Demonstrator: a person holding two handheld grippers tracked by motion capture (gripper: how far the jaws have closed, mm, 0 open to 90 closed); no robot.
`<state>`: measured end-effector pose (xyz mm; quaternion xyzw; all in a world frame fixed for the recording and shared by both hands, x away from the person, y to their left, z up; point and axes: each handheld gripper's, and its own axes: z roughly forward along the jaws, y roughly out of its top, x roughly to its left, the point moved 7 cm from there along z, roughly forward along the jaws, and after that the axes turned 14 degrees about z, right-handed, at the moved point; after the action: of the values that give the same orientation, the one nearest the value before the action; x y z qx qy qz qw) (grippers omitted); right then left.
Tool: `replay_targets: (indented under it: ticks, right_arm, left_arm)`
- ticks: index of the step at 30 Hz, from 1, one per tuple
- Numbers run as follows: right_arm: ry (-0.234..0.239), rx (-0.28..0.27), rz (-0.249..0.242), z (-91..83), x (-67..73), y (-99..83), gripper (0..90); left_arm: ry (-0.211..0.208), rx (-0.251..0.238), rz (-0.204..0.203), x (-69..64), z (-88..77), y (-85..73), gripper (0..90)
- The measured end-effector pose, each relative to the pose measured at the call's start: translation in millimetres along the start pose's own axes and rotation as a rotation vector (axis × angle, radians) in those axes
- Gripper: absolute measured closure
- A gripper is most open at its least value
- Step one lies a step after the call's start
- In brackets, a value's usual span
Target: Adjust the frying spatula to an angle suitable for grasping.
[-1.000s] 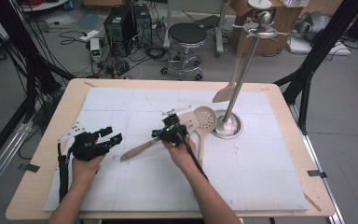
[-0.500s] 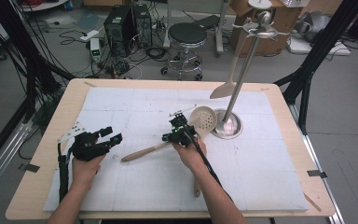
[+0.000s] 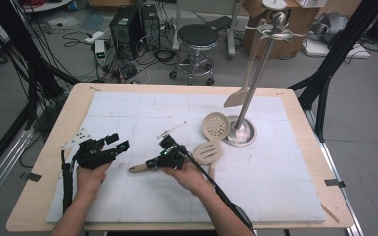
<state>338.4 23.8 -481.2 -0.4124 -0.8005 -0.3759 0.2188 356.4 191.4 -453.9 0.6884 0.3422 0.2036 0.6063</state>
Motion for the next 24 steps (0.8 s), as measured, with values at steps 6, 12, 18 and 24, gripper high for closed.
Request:
replay_targets:
  ticks: [6, 12, 18, 24]
  right_arm:
    - [0.049, 0.103, -0.093, 45.2, 22.2, -17.5, 90.0]
    - [0.001, 0.059, -0.096, 61.5, 22.0, -12.2, 90.0]
    - [-0.108, -0.01, -0.179, 64.7, 20.1, 2.7, 90.0]
    - [-0.11, -0.008, -0.155, 69.0, 20.2, 5.1, 90.0]
  left_arm:
    - [0.0, -0.001, -0.004, -0.1, -0.4, 0.1, 32.2]
    - [0.0, -0.003, -0.006, 0.2, -1.0, 0.3, 32.3]
    - [0.001, -0.005, -0.004, 0.6, -1.2, 0.6, 32.4]
    - [0.003, -0.007, -0.012, 1.5, -1.9, 0.4, 32.4]
